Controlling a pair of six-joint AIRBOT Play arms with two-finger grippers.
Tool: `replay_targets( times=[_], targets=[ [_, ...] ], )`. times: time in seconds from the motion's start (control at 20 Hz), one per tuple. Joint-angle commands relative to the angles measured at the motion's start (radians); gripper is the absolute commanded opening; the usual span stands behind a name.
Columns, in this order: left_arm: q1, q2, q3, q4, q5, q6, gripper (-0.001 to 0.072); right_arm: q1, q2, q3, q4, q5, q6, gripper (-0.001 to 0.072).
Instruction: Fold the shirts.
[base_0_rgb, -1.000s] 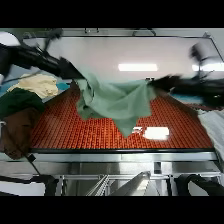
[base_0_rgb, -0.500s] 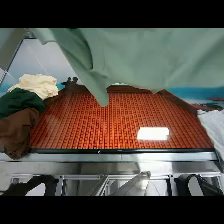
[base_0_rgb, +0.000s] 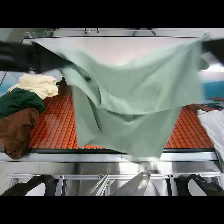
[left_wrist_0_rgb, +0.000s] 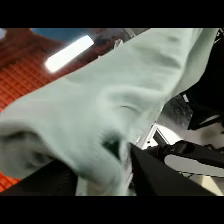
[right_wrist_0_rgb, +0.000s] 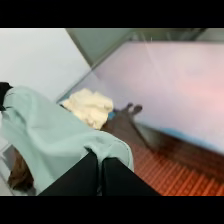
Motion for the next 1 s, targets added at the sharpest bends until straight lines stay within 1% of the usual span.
replay_targets(
  times=[0.0,0.05,0.15,0.25,0.35,0.4,0.5,0.55,0.6,0.65,0.7,0.8,0.95],
  targets=[
    [0.016,-0.155,-0.137,-0.002,0.042,0.043,0.0571,0.143,-0.283,-0.048,-0.123,-0.079,0.02,0.0299],
    [0.034,-0.209,-0.135,-0.002,0.05,0.043,0.072,0.137,-0.356,-0.037,-0.11,-0.081,0.02,0.0449],
    [0.08,-0.304,-0.087,-0.002,0.033,0.041,0.072,0.084,-0.452,-0.001,-0.096,-0.048,0.024,0.0457],
    [0.097,-0.372,-0.024,-0.001,-0.037,0.04,0.072,-0.003,-0.465,0.002,-0.091,0.031,0.035,0.0452],
    [0.069,-0.412,0.018,-0.001,-0.061,0.041,0.072,-0.106,-0.461,-0.007,-0.13,0.188,0.055,0.0284],
    [0.04,-0.431,0.035,0.0,-0.06,0.041,0.072,-0.155,-0.452,-0.034,-0.176,0.25,0.087,0.0285],
    [-0.048,-0.48,0.067,0.016,-0.039,0.04,0.072,-0.237,-0.409,-0.144,-0.289,0.287,0.13,0.0286],
    [-0.098,-0.509,0.084,0.059,-0.02,0.031,0.072,-0.276,-0.375,-0.222,-0.35,0.278,0.148,0.0293],
    [-0.15,-0.542,0.108,0.119,-0.008,0.011,0.072,-0.308,-0.341,-0.298,-0.406,0.257,0.167,0.0329],
    [-0.204,-0.586,0.142,0.187,-0.01,-0.009,0.072,-0.333,-0.308,-0.373,-0.46,0.218,0.185,0.0449],
    [-0.254,-0.631,0.181,0.248,-0.013,-0.039,0.072,-0.345,-0.279,-0.448,-0.514,0.17,0.217,0.054],
    [-0.336,-0.715,0.261,0.351,-0.024,-0.08,0.072,-0.342,-0.258,-0.566,-0.557,0.093,0.256,0.0548],
    [-0.422,-0.824,0.383,0.481,-0.076,-0.125,0.072,-0.298,-0.28,-0.695,-0.553,0.006,0.251,0.0548]
  ],
)
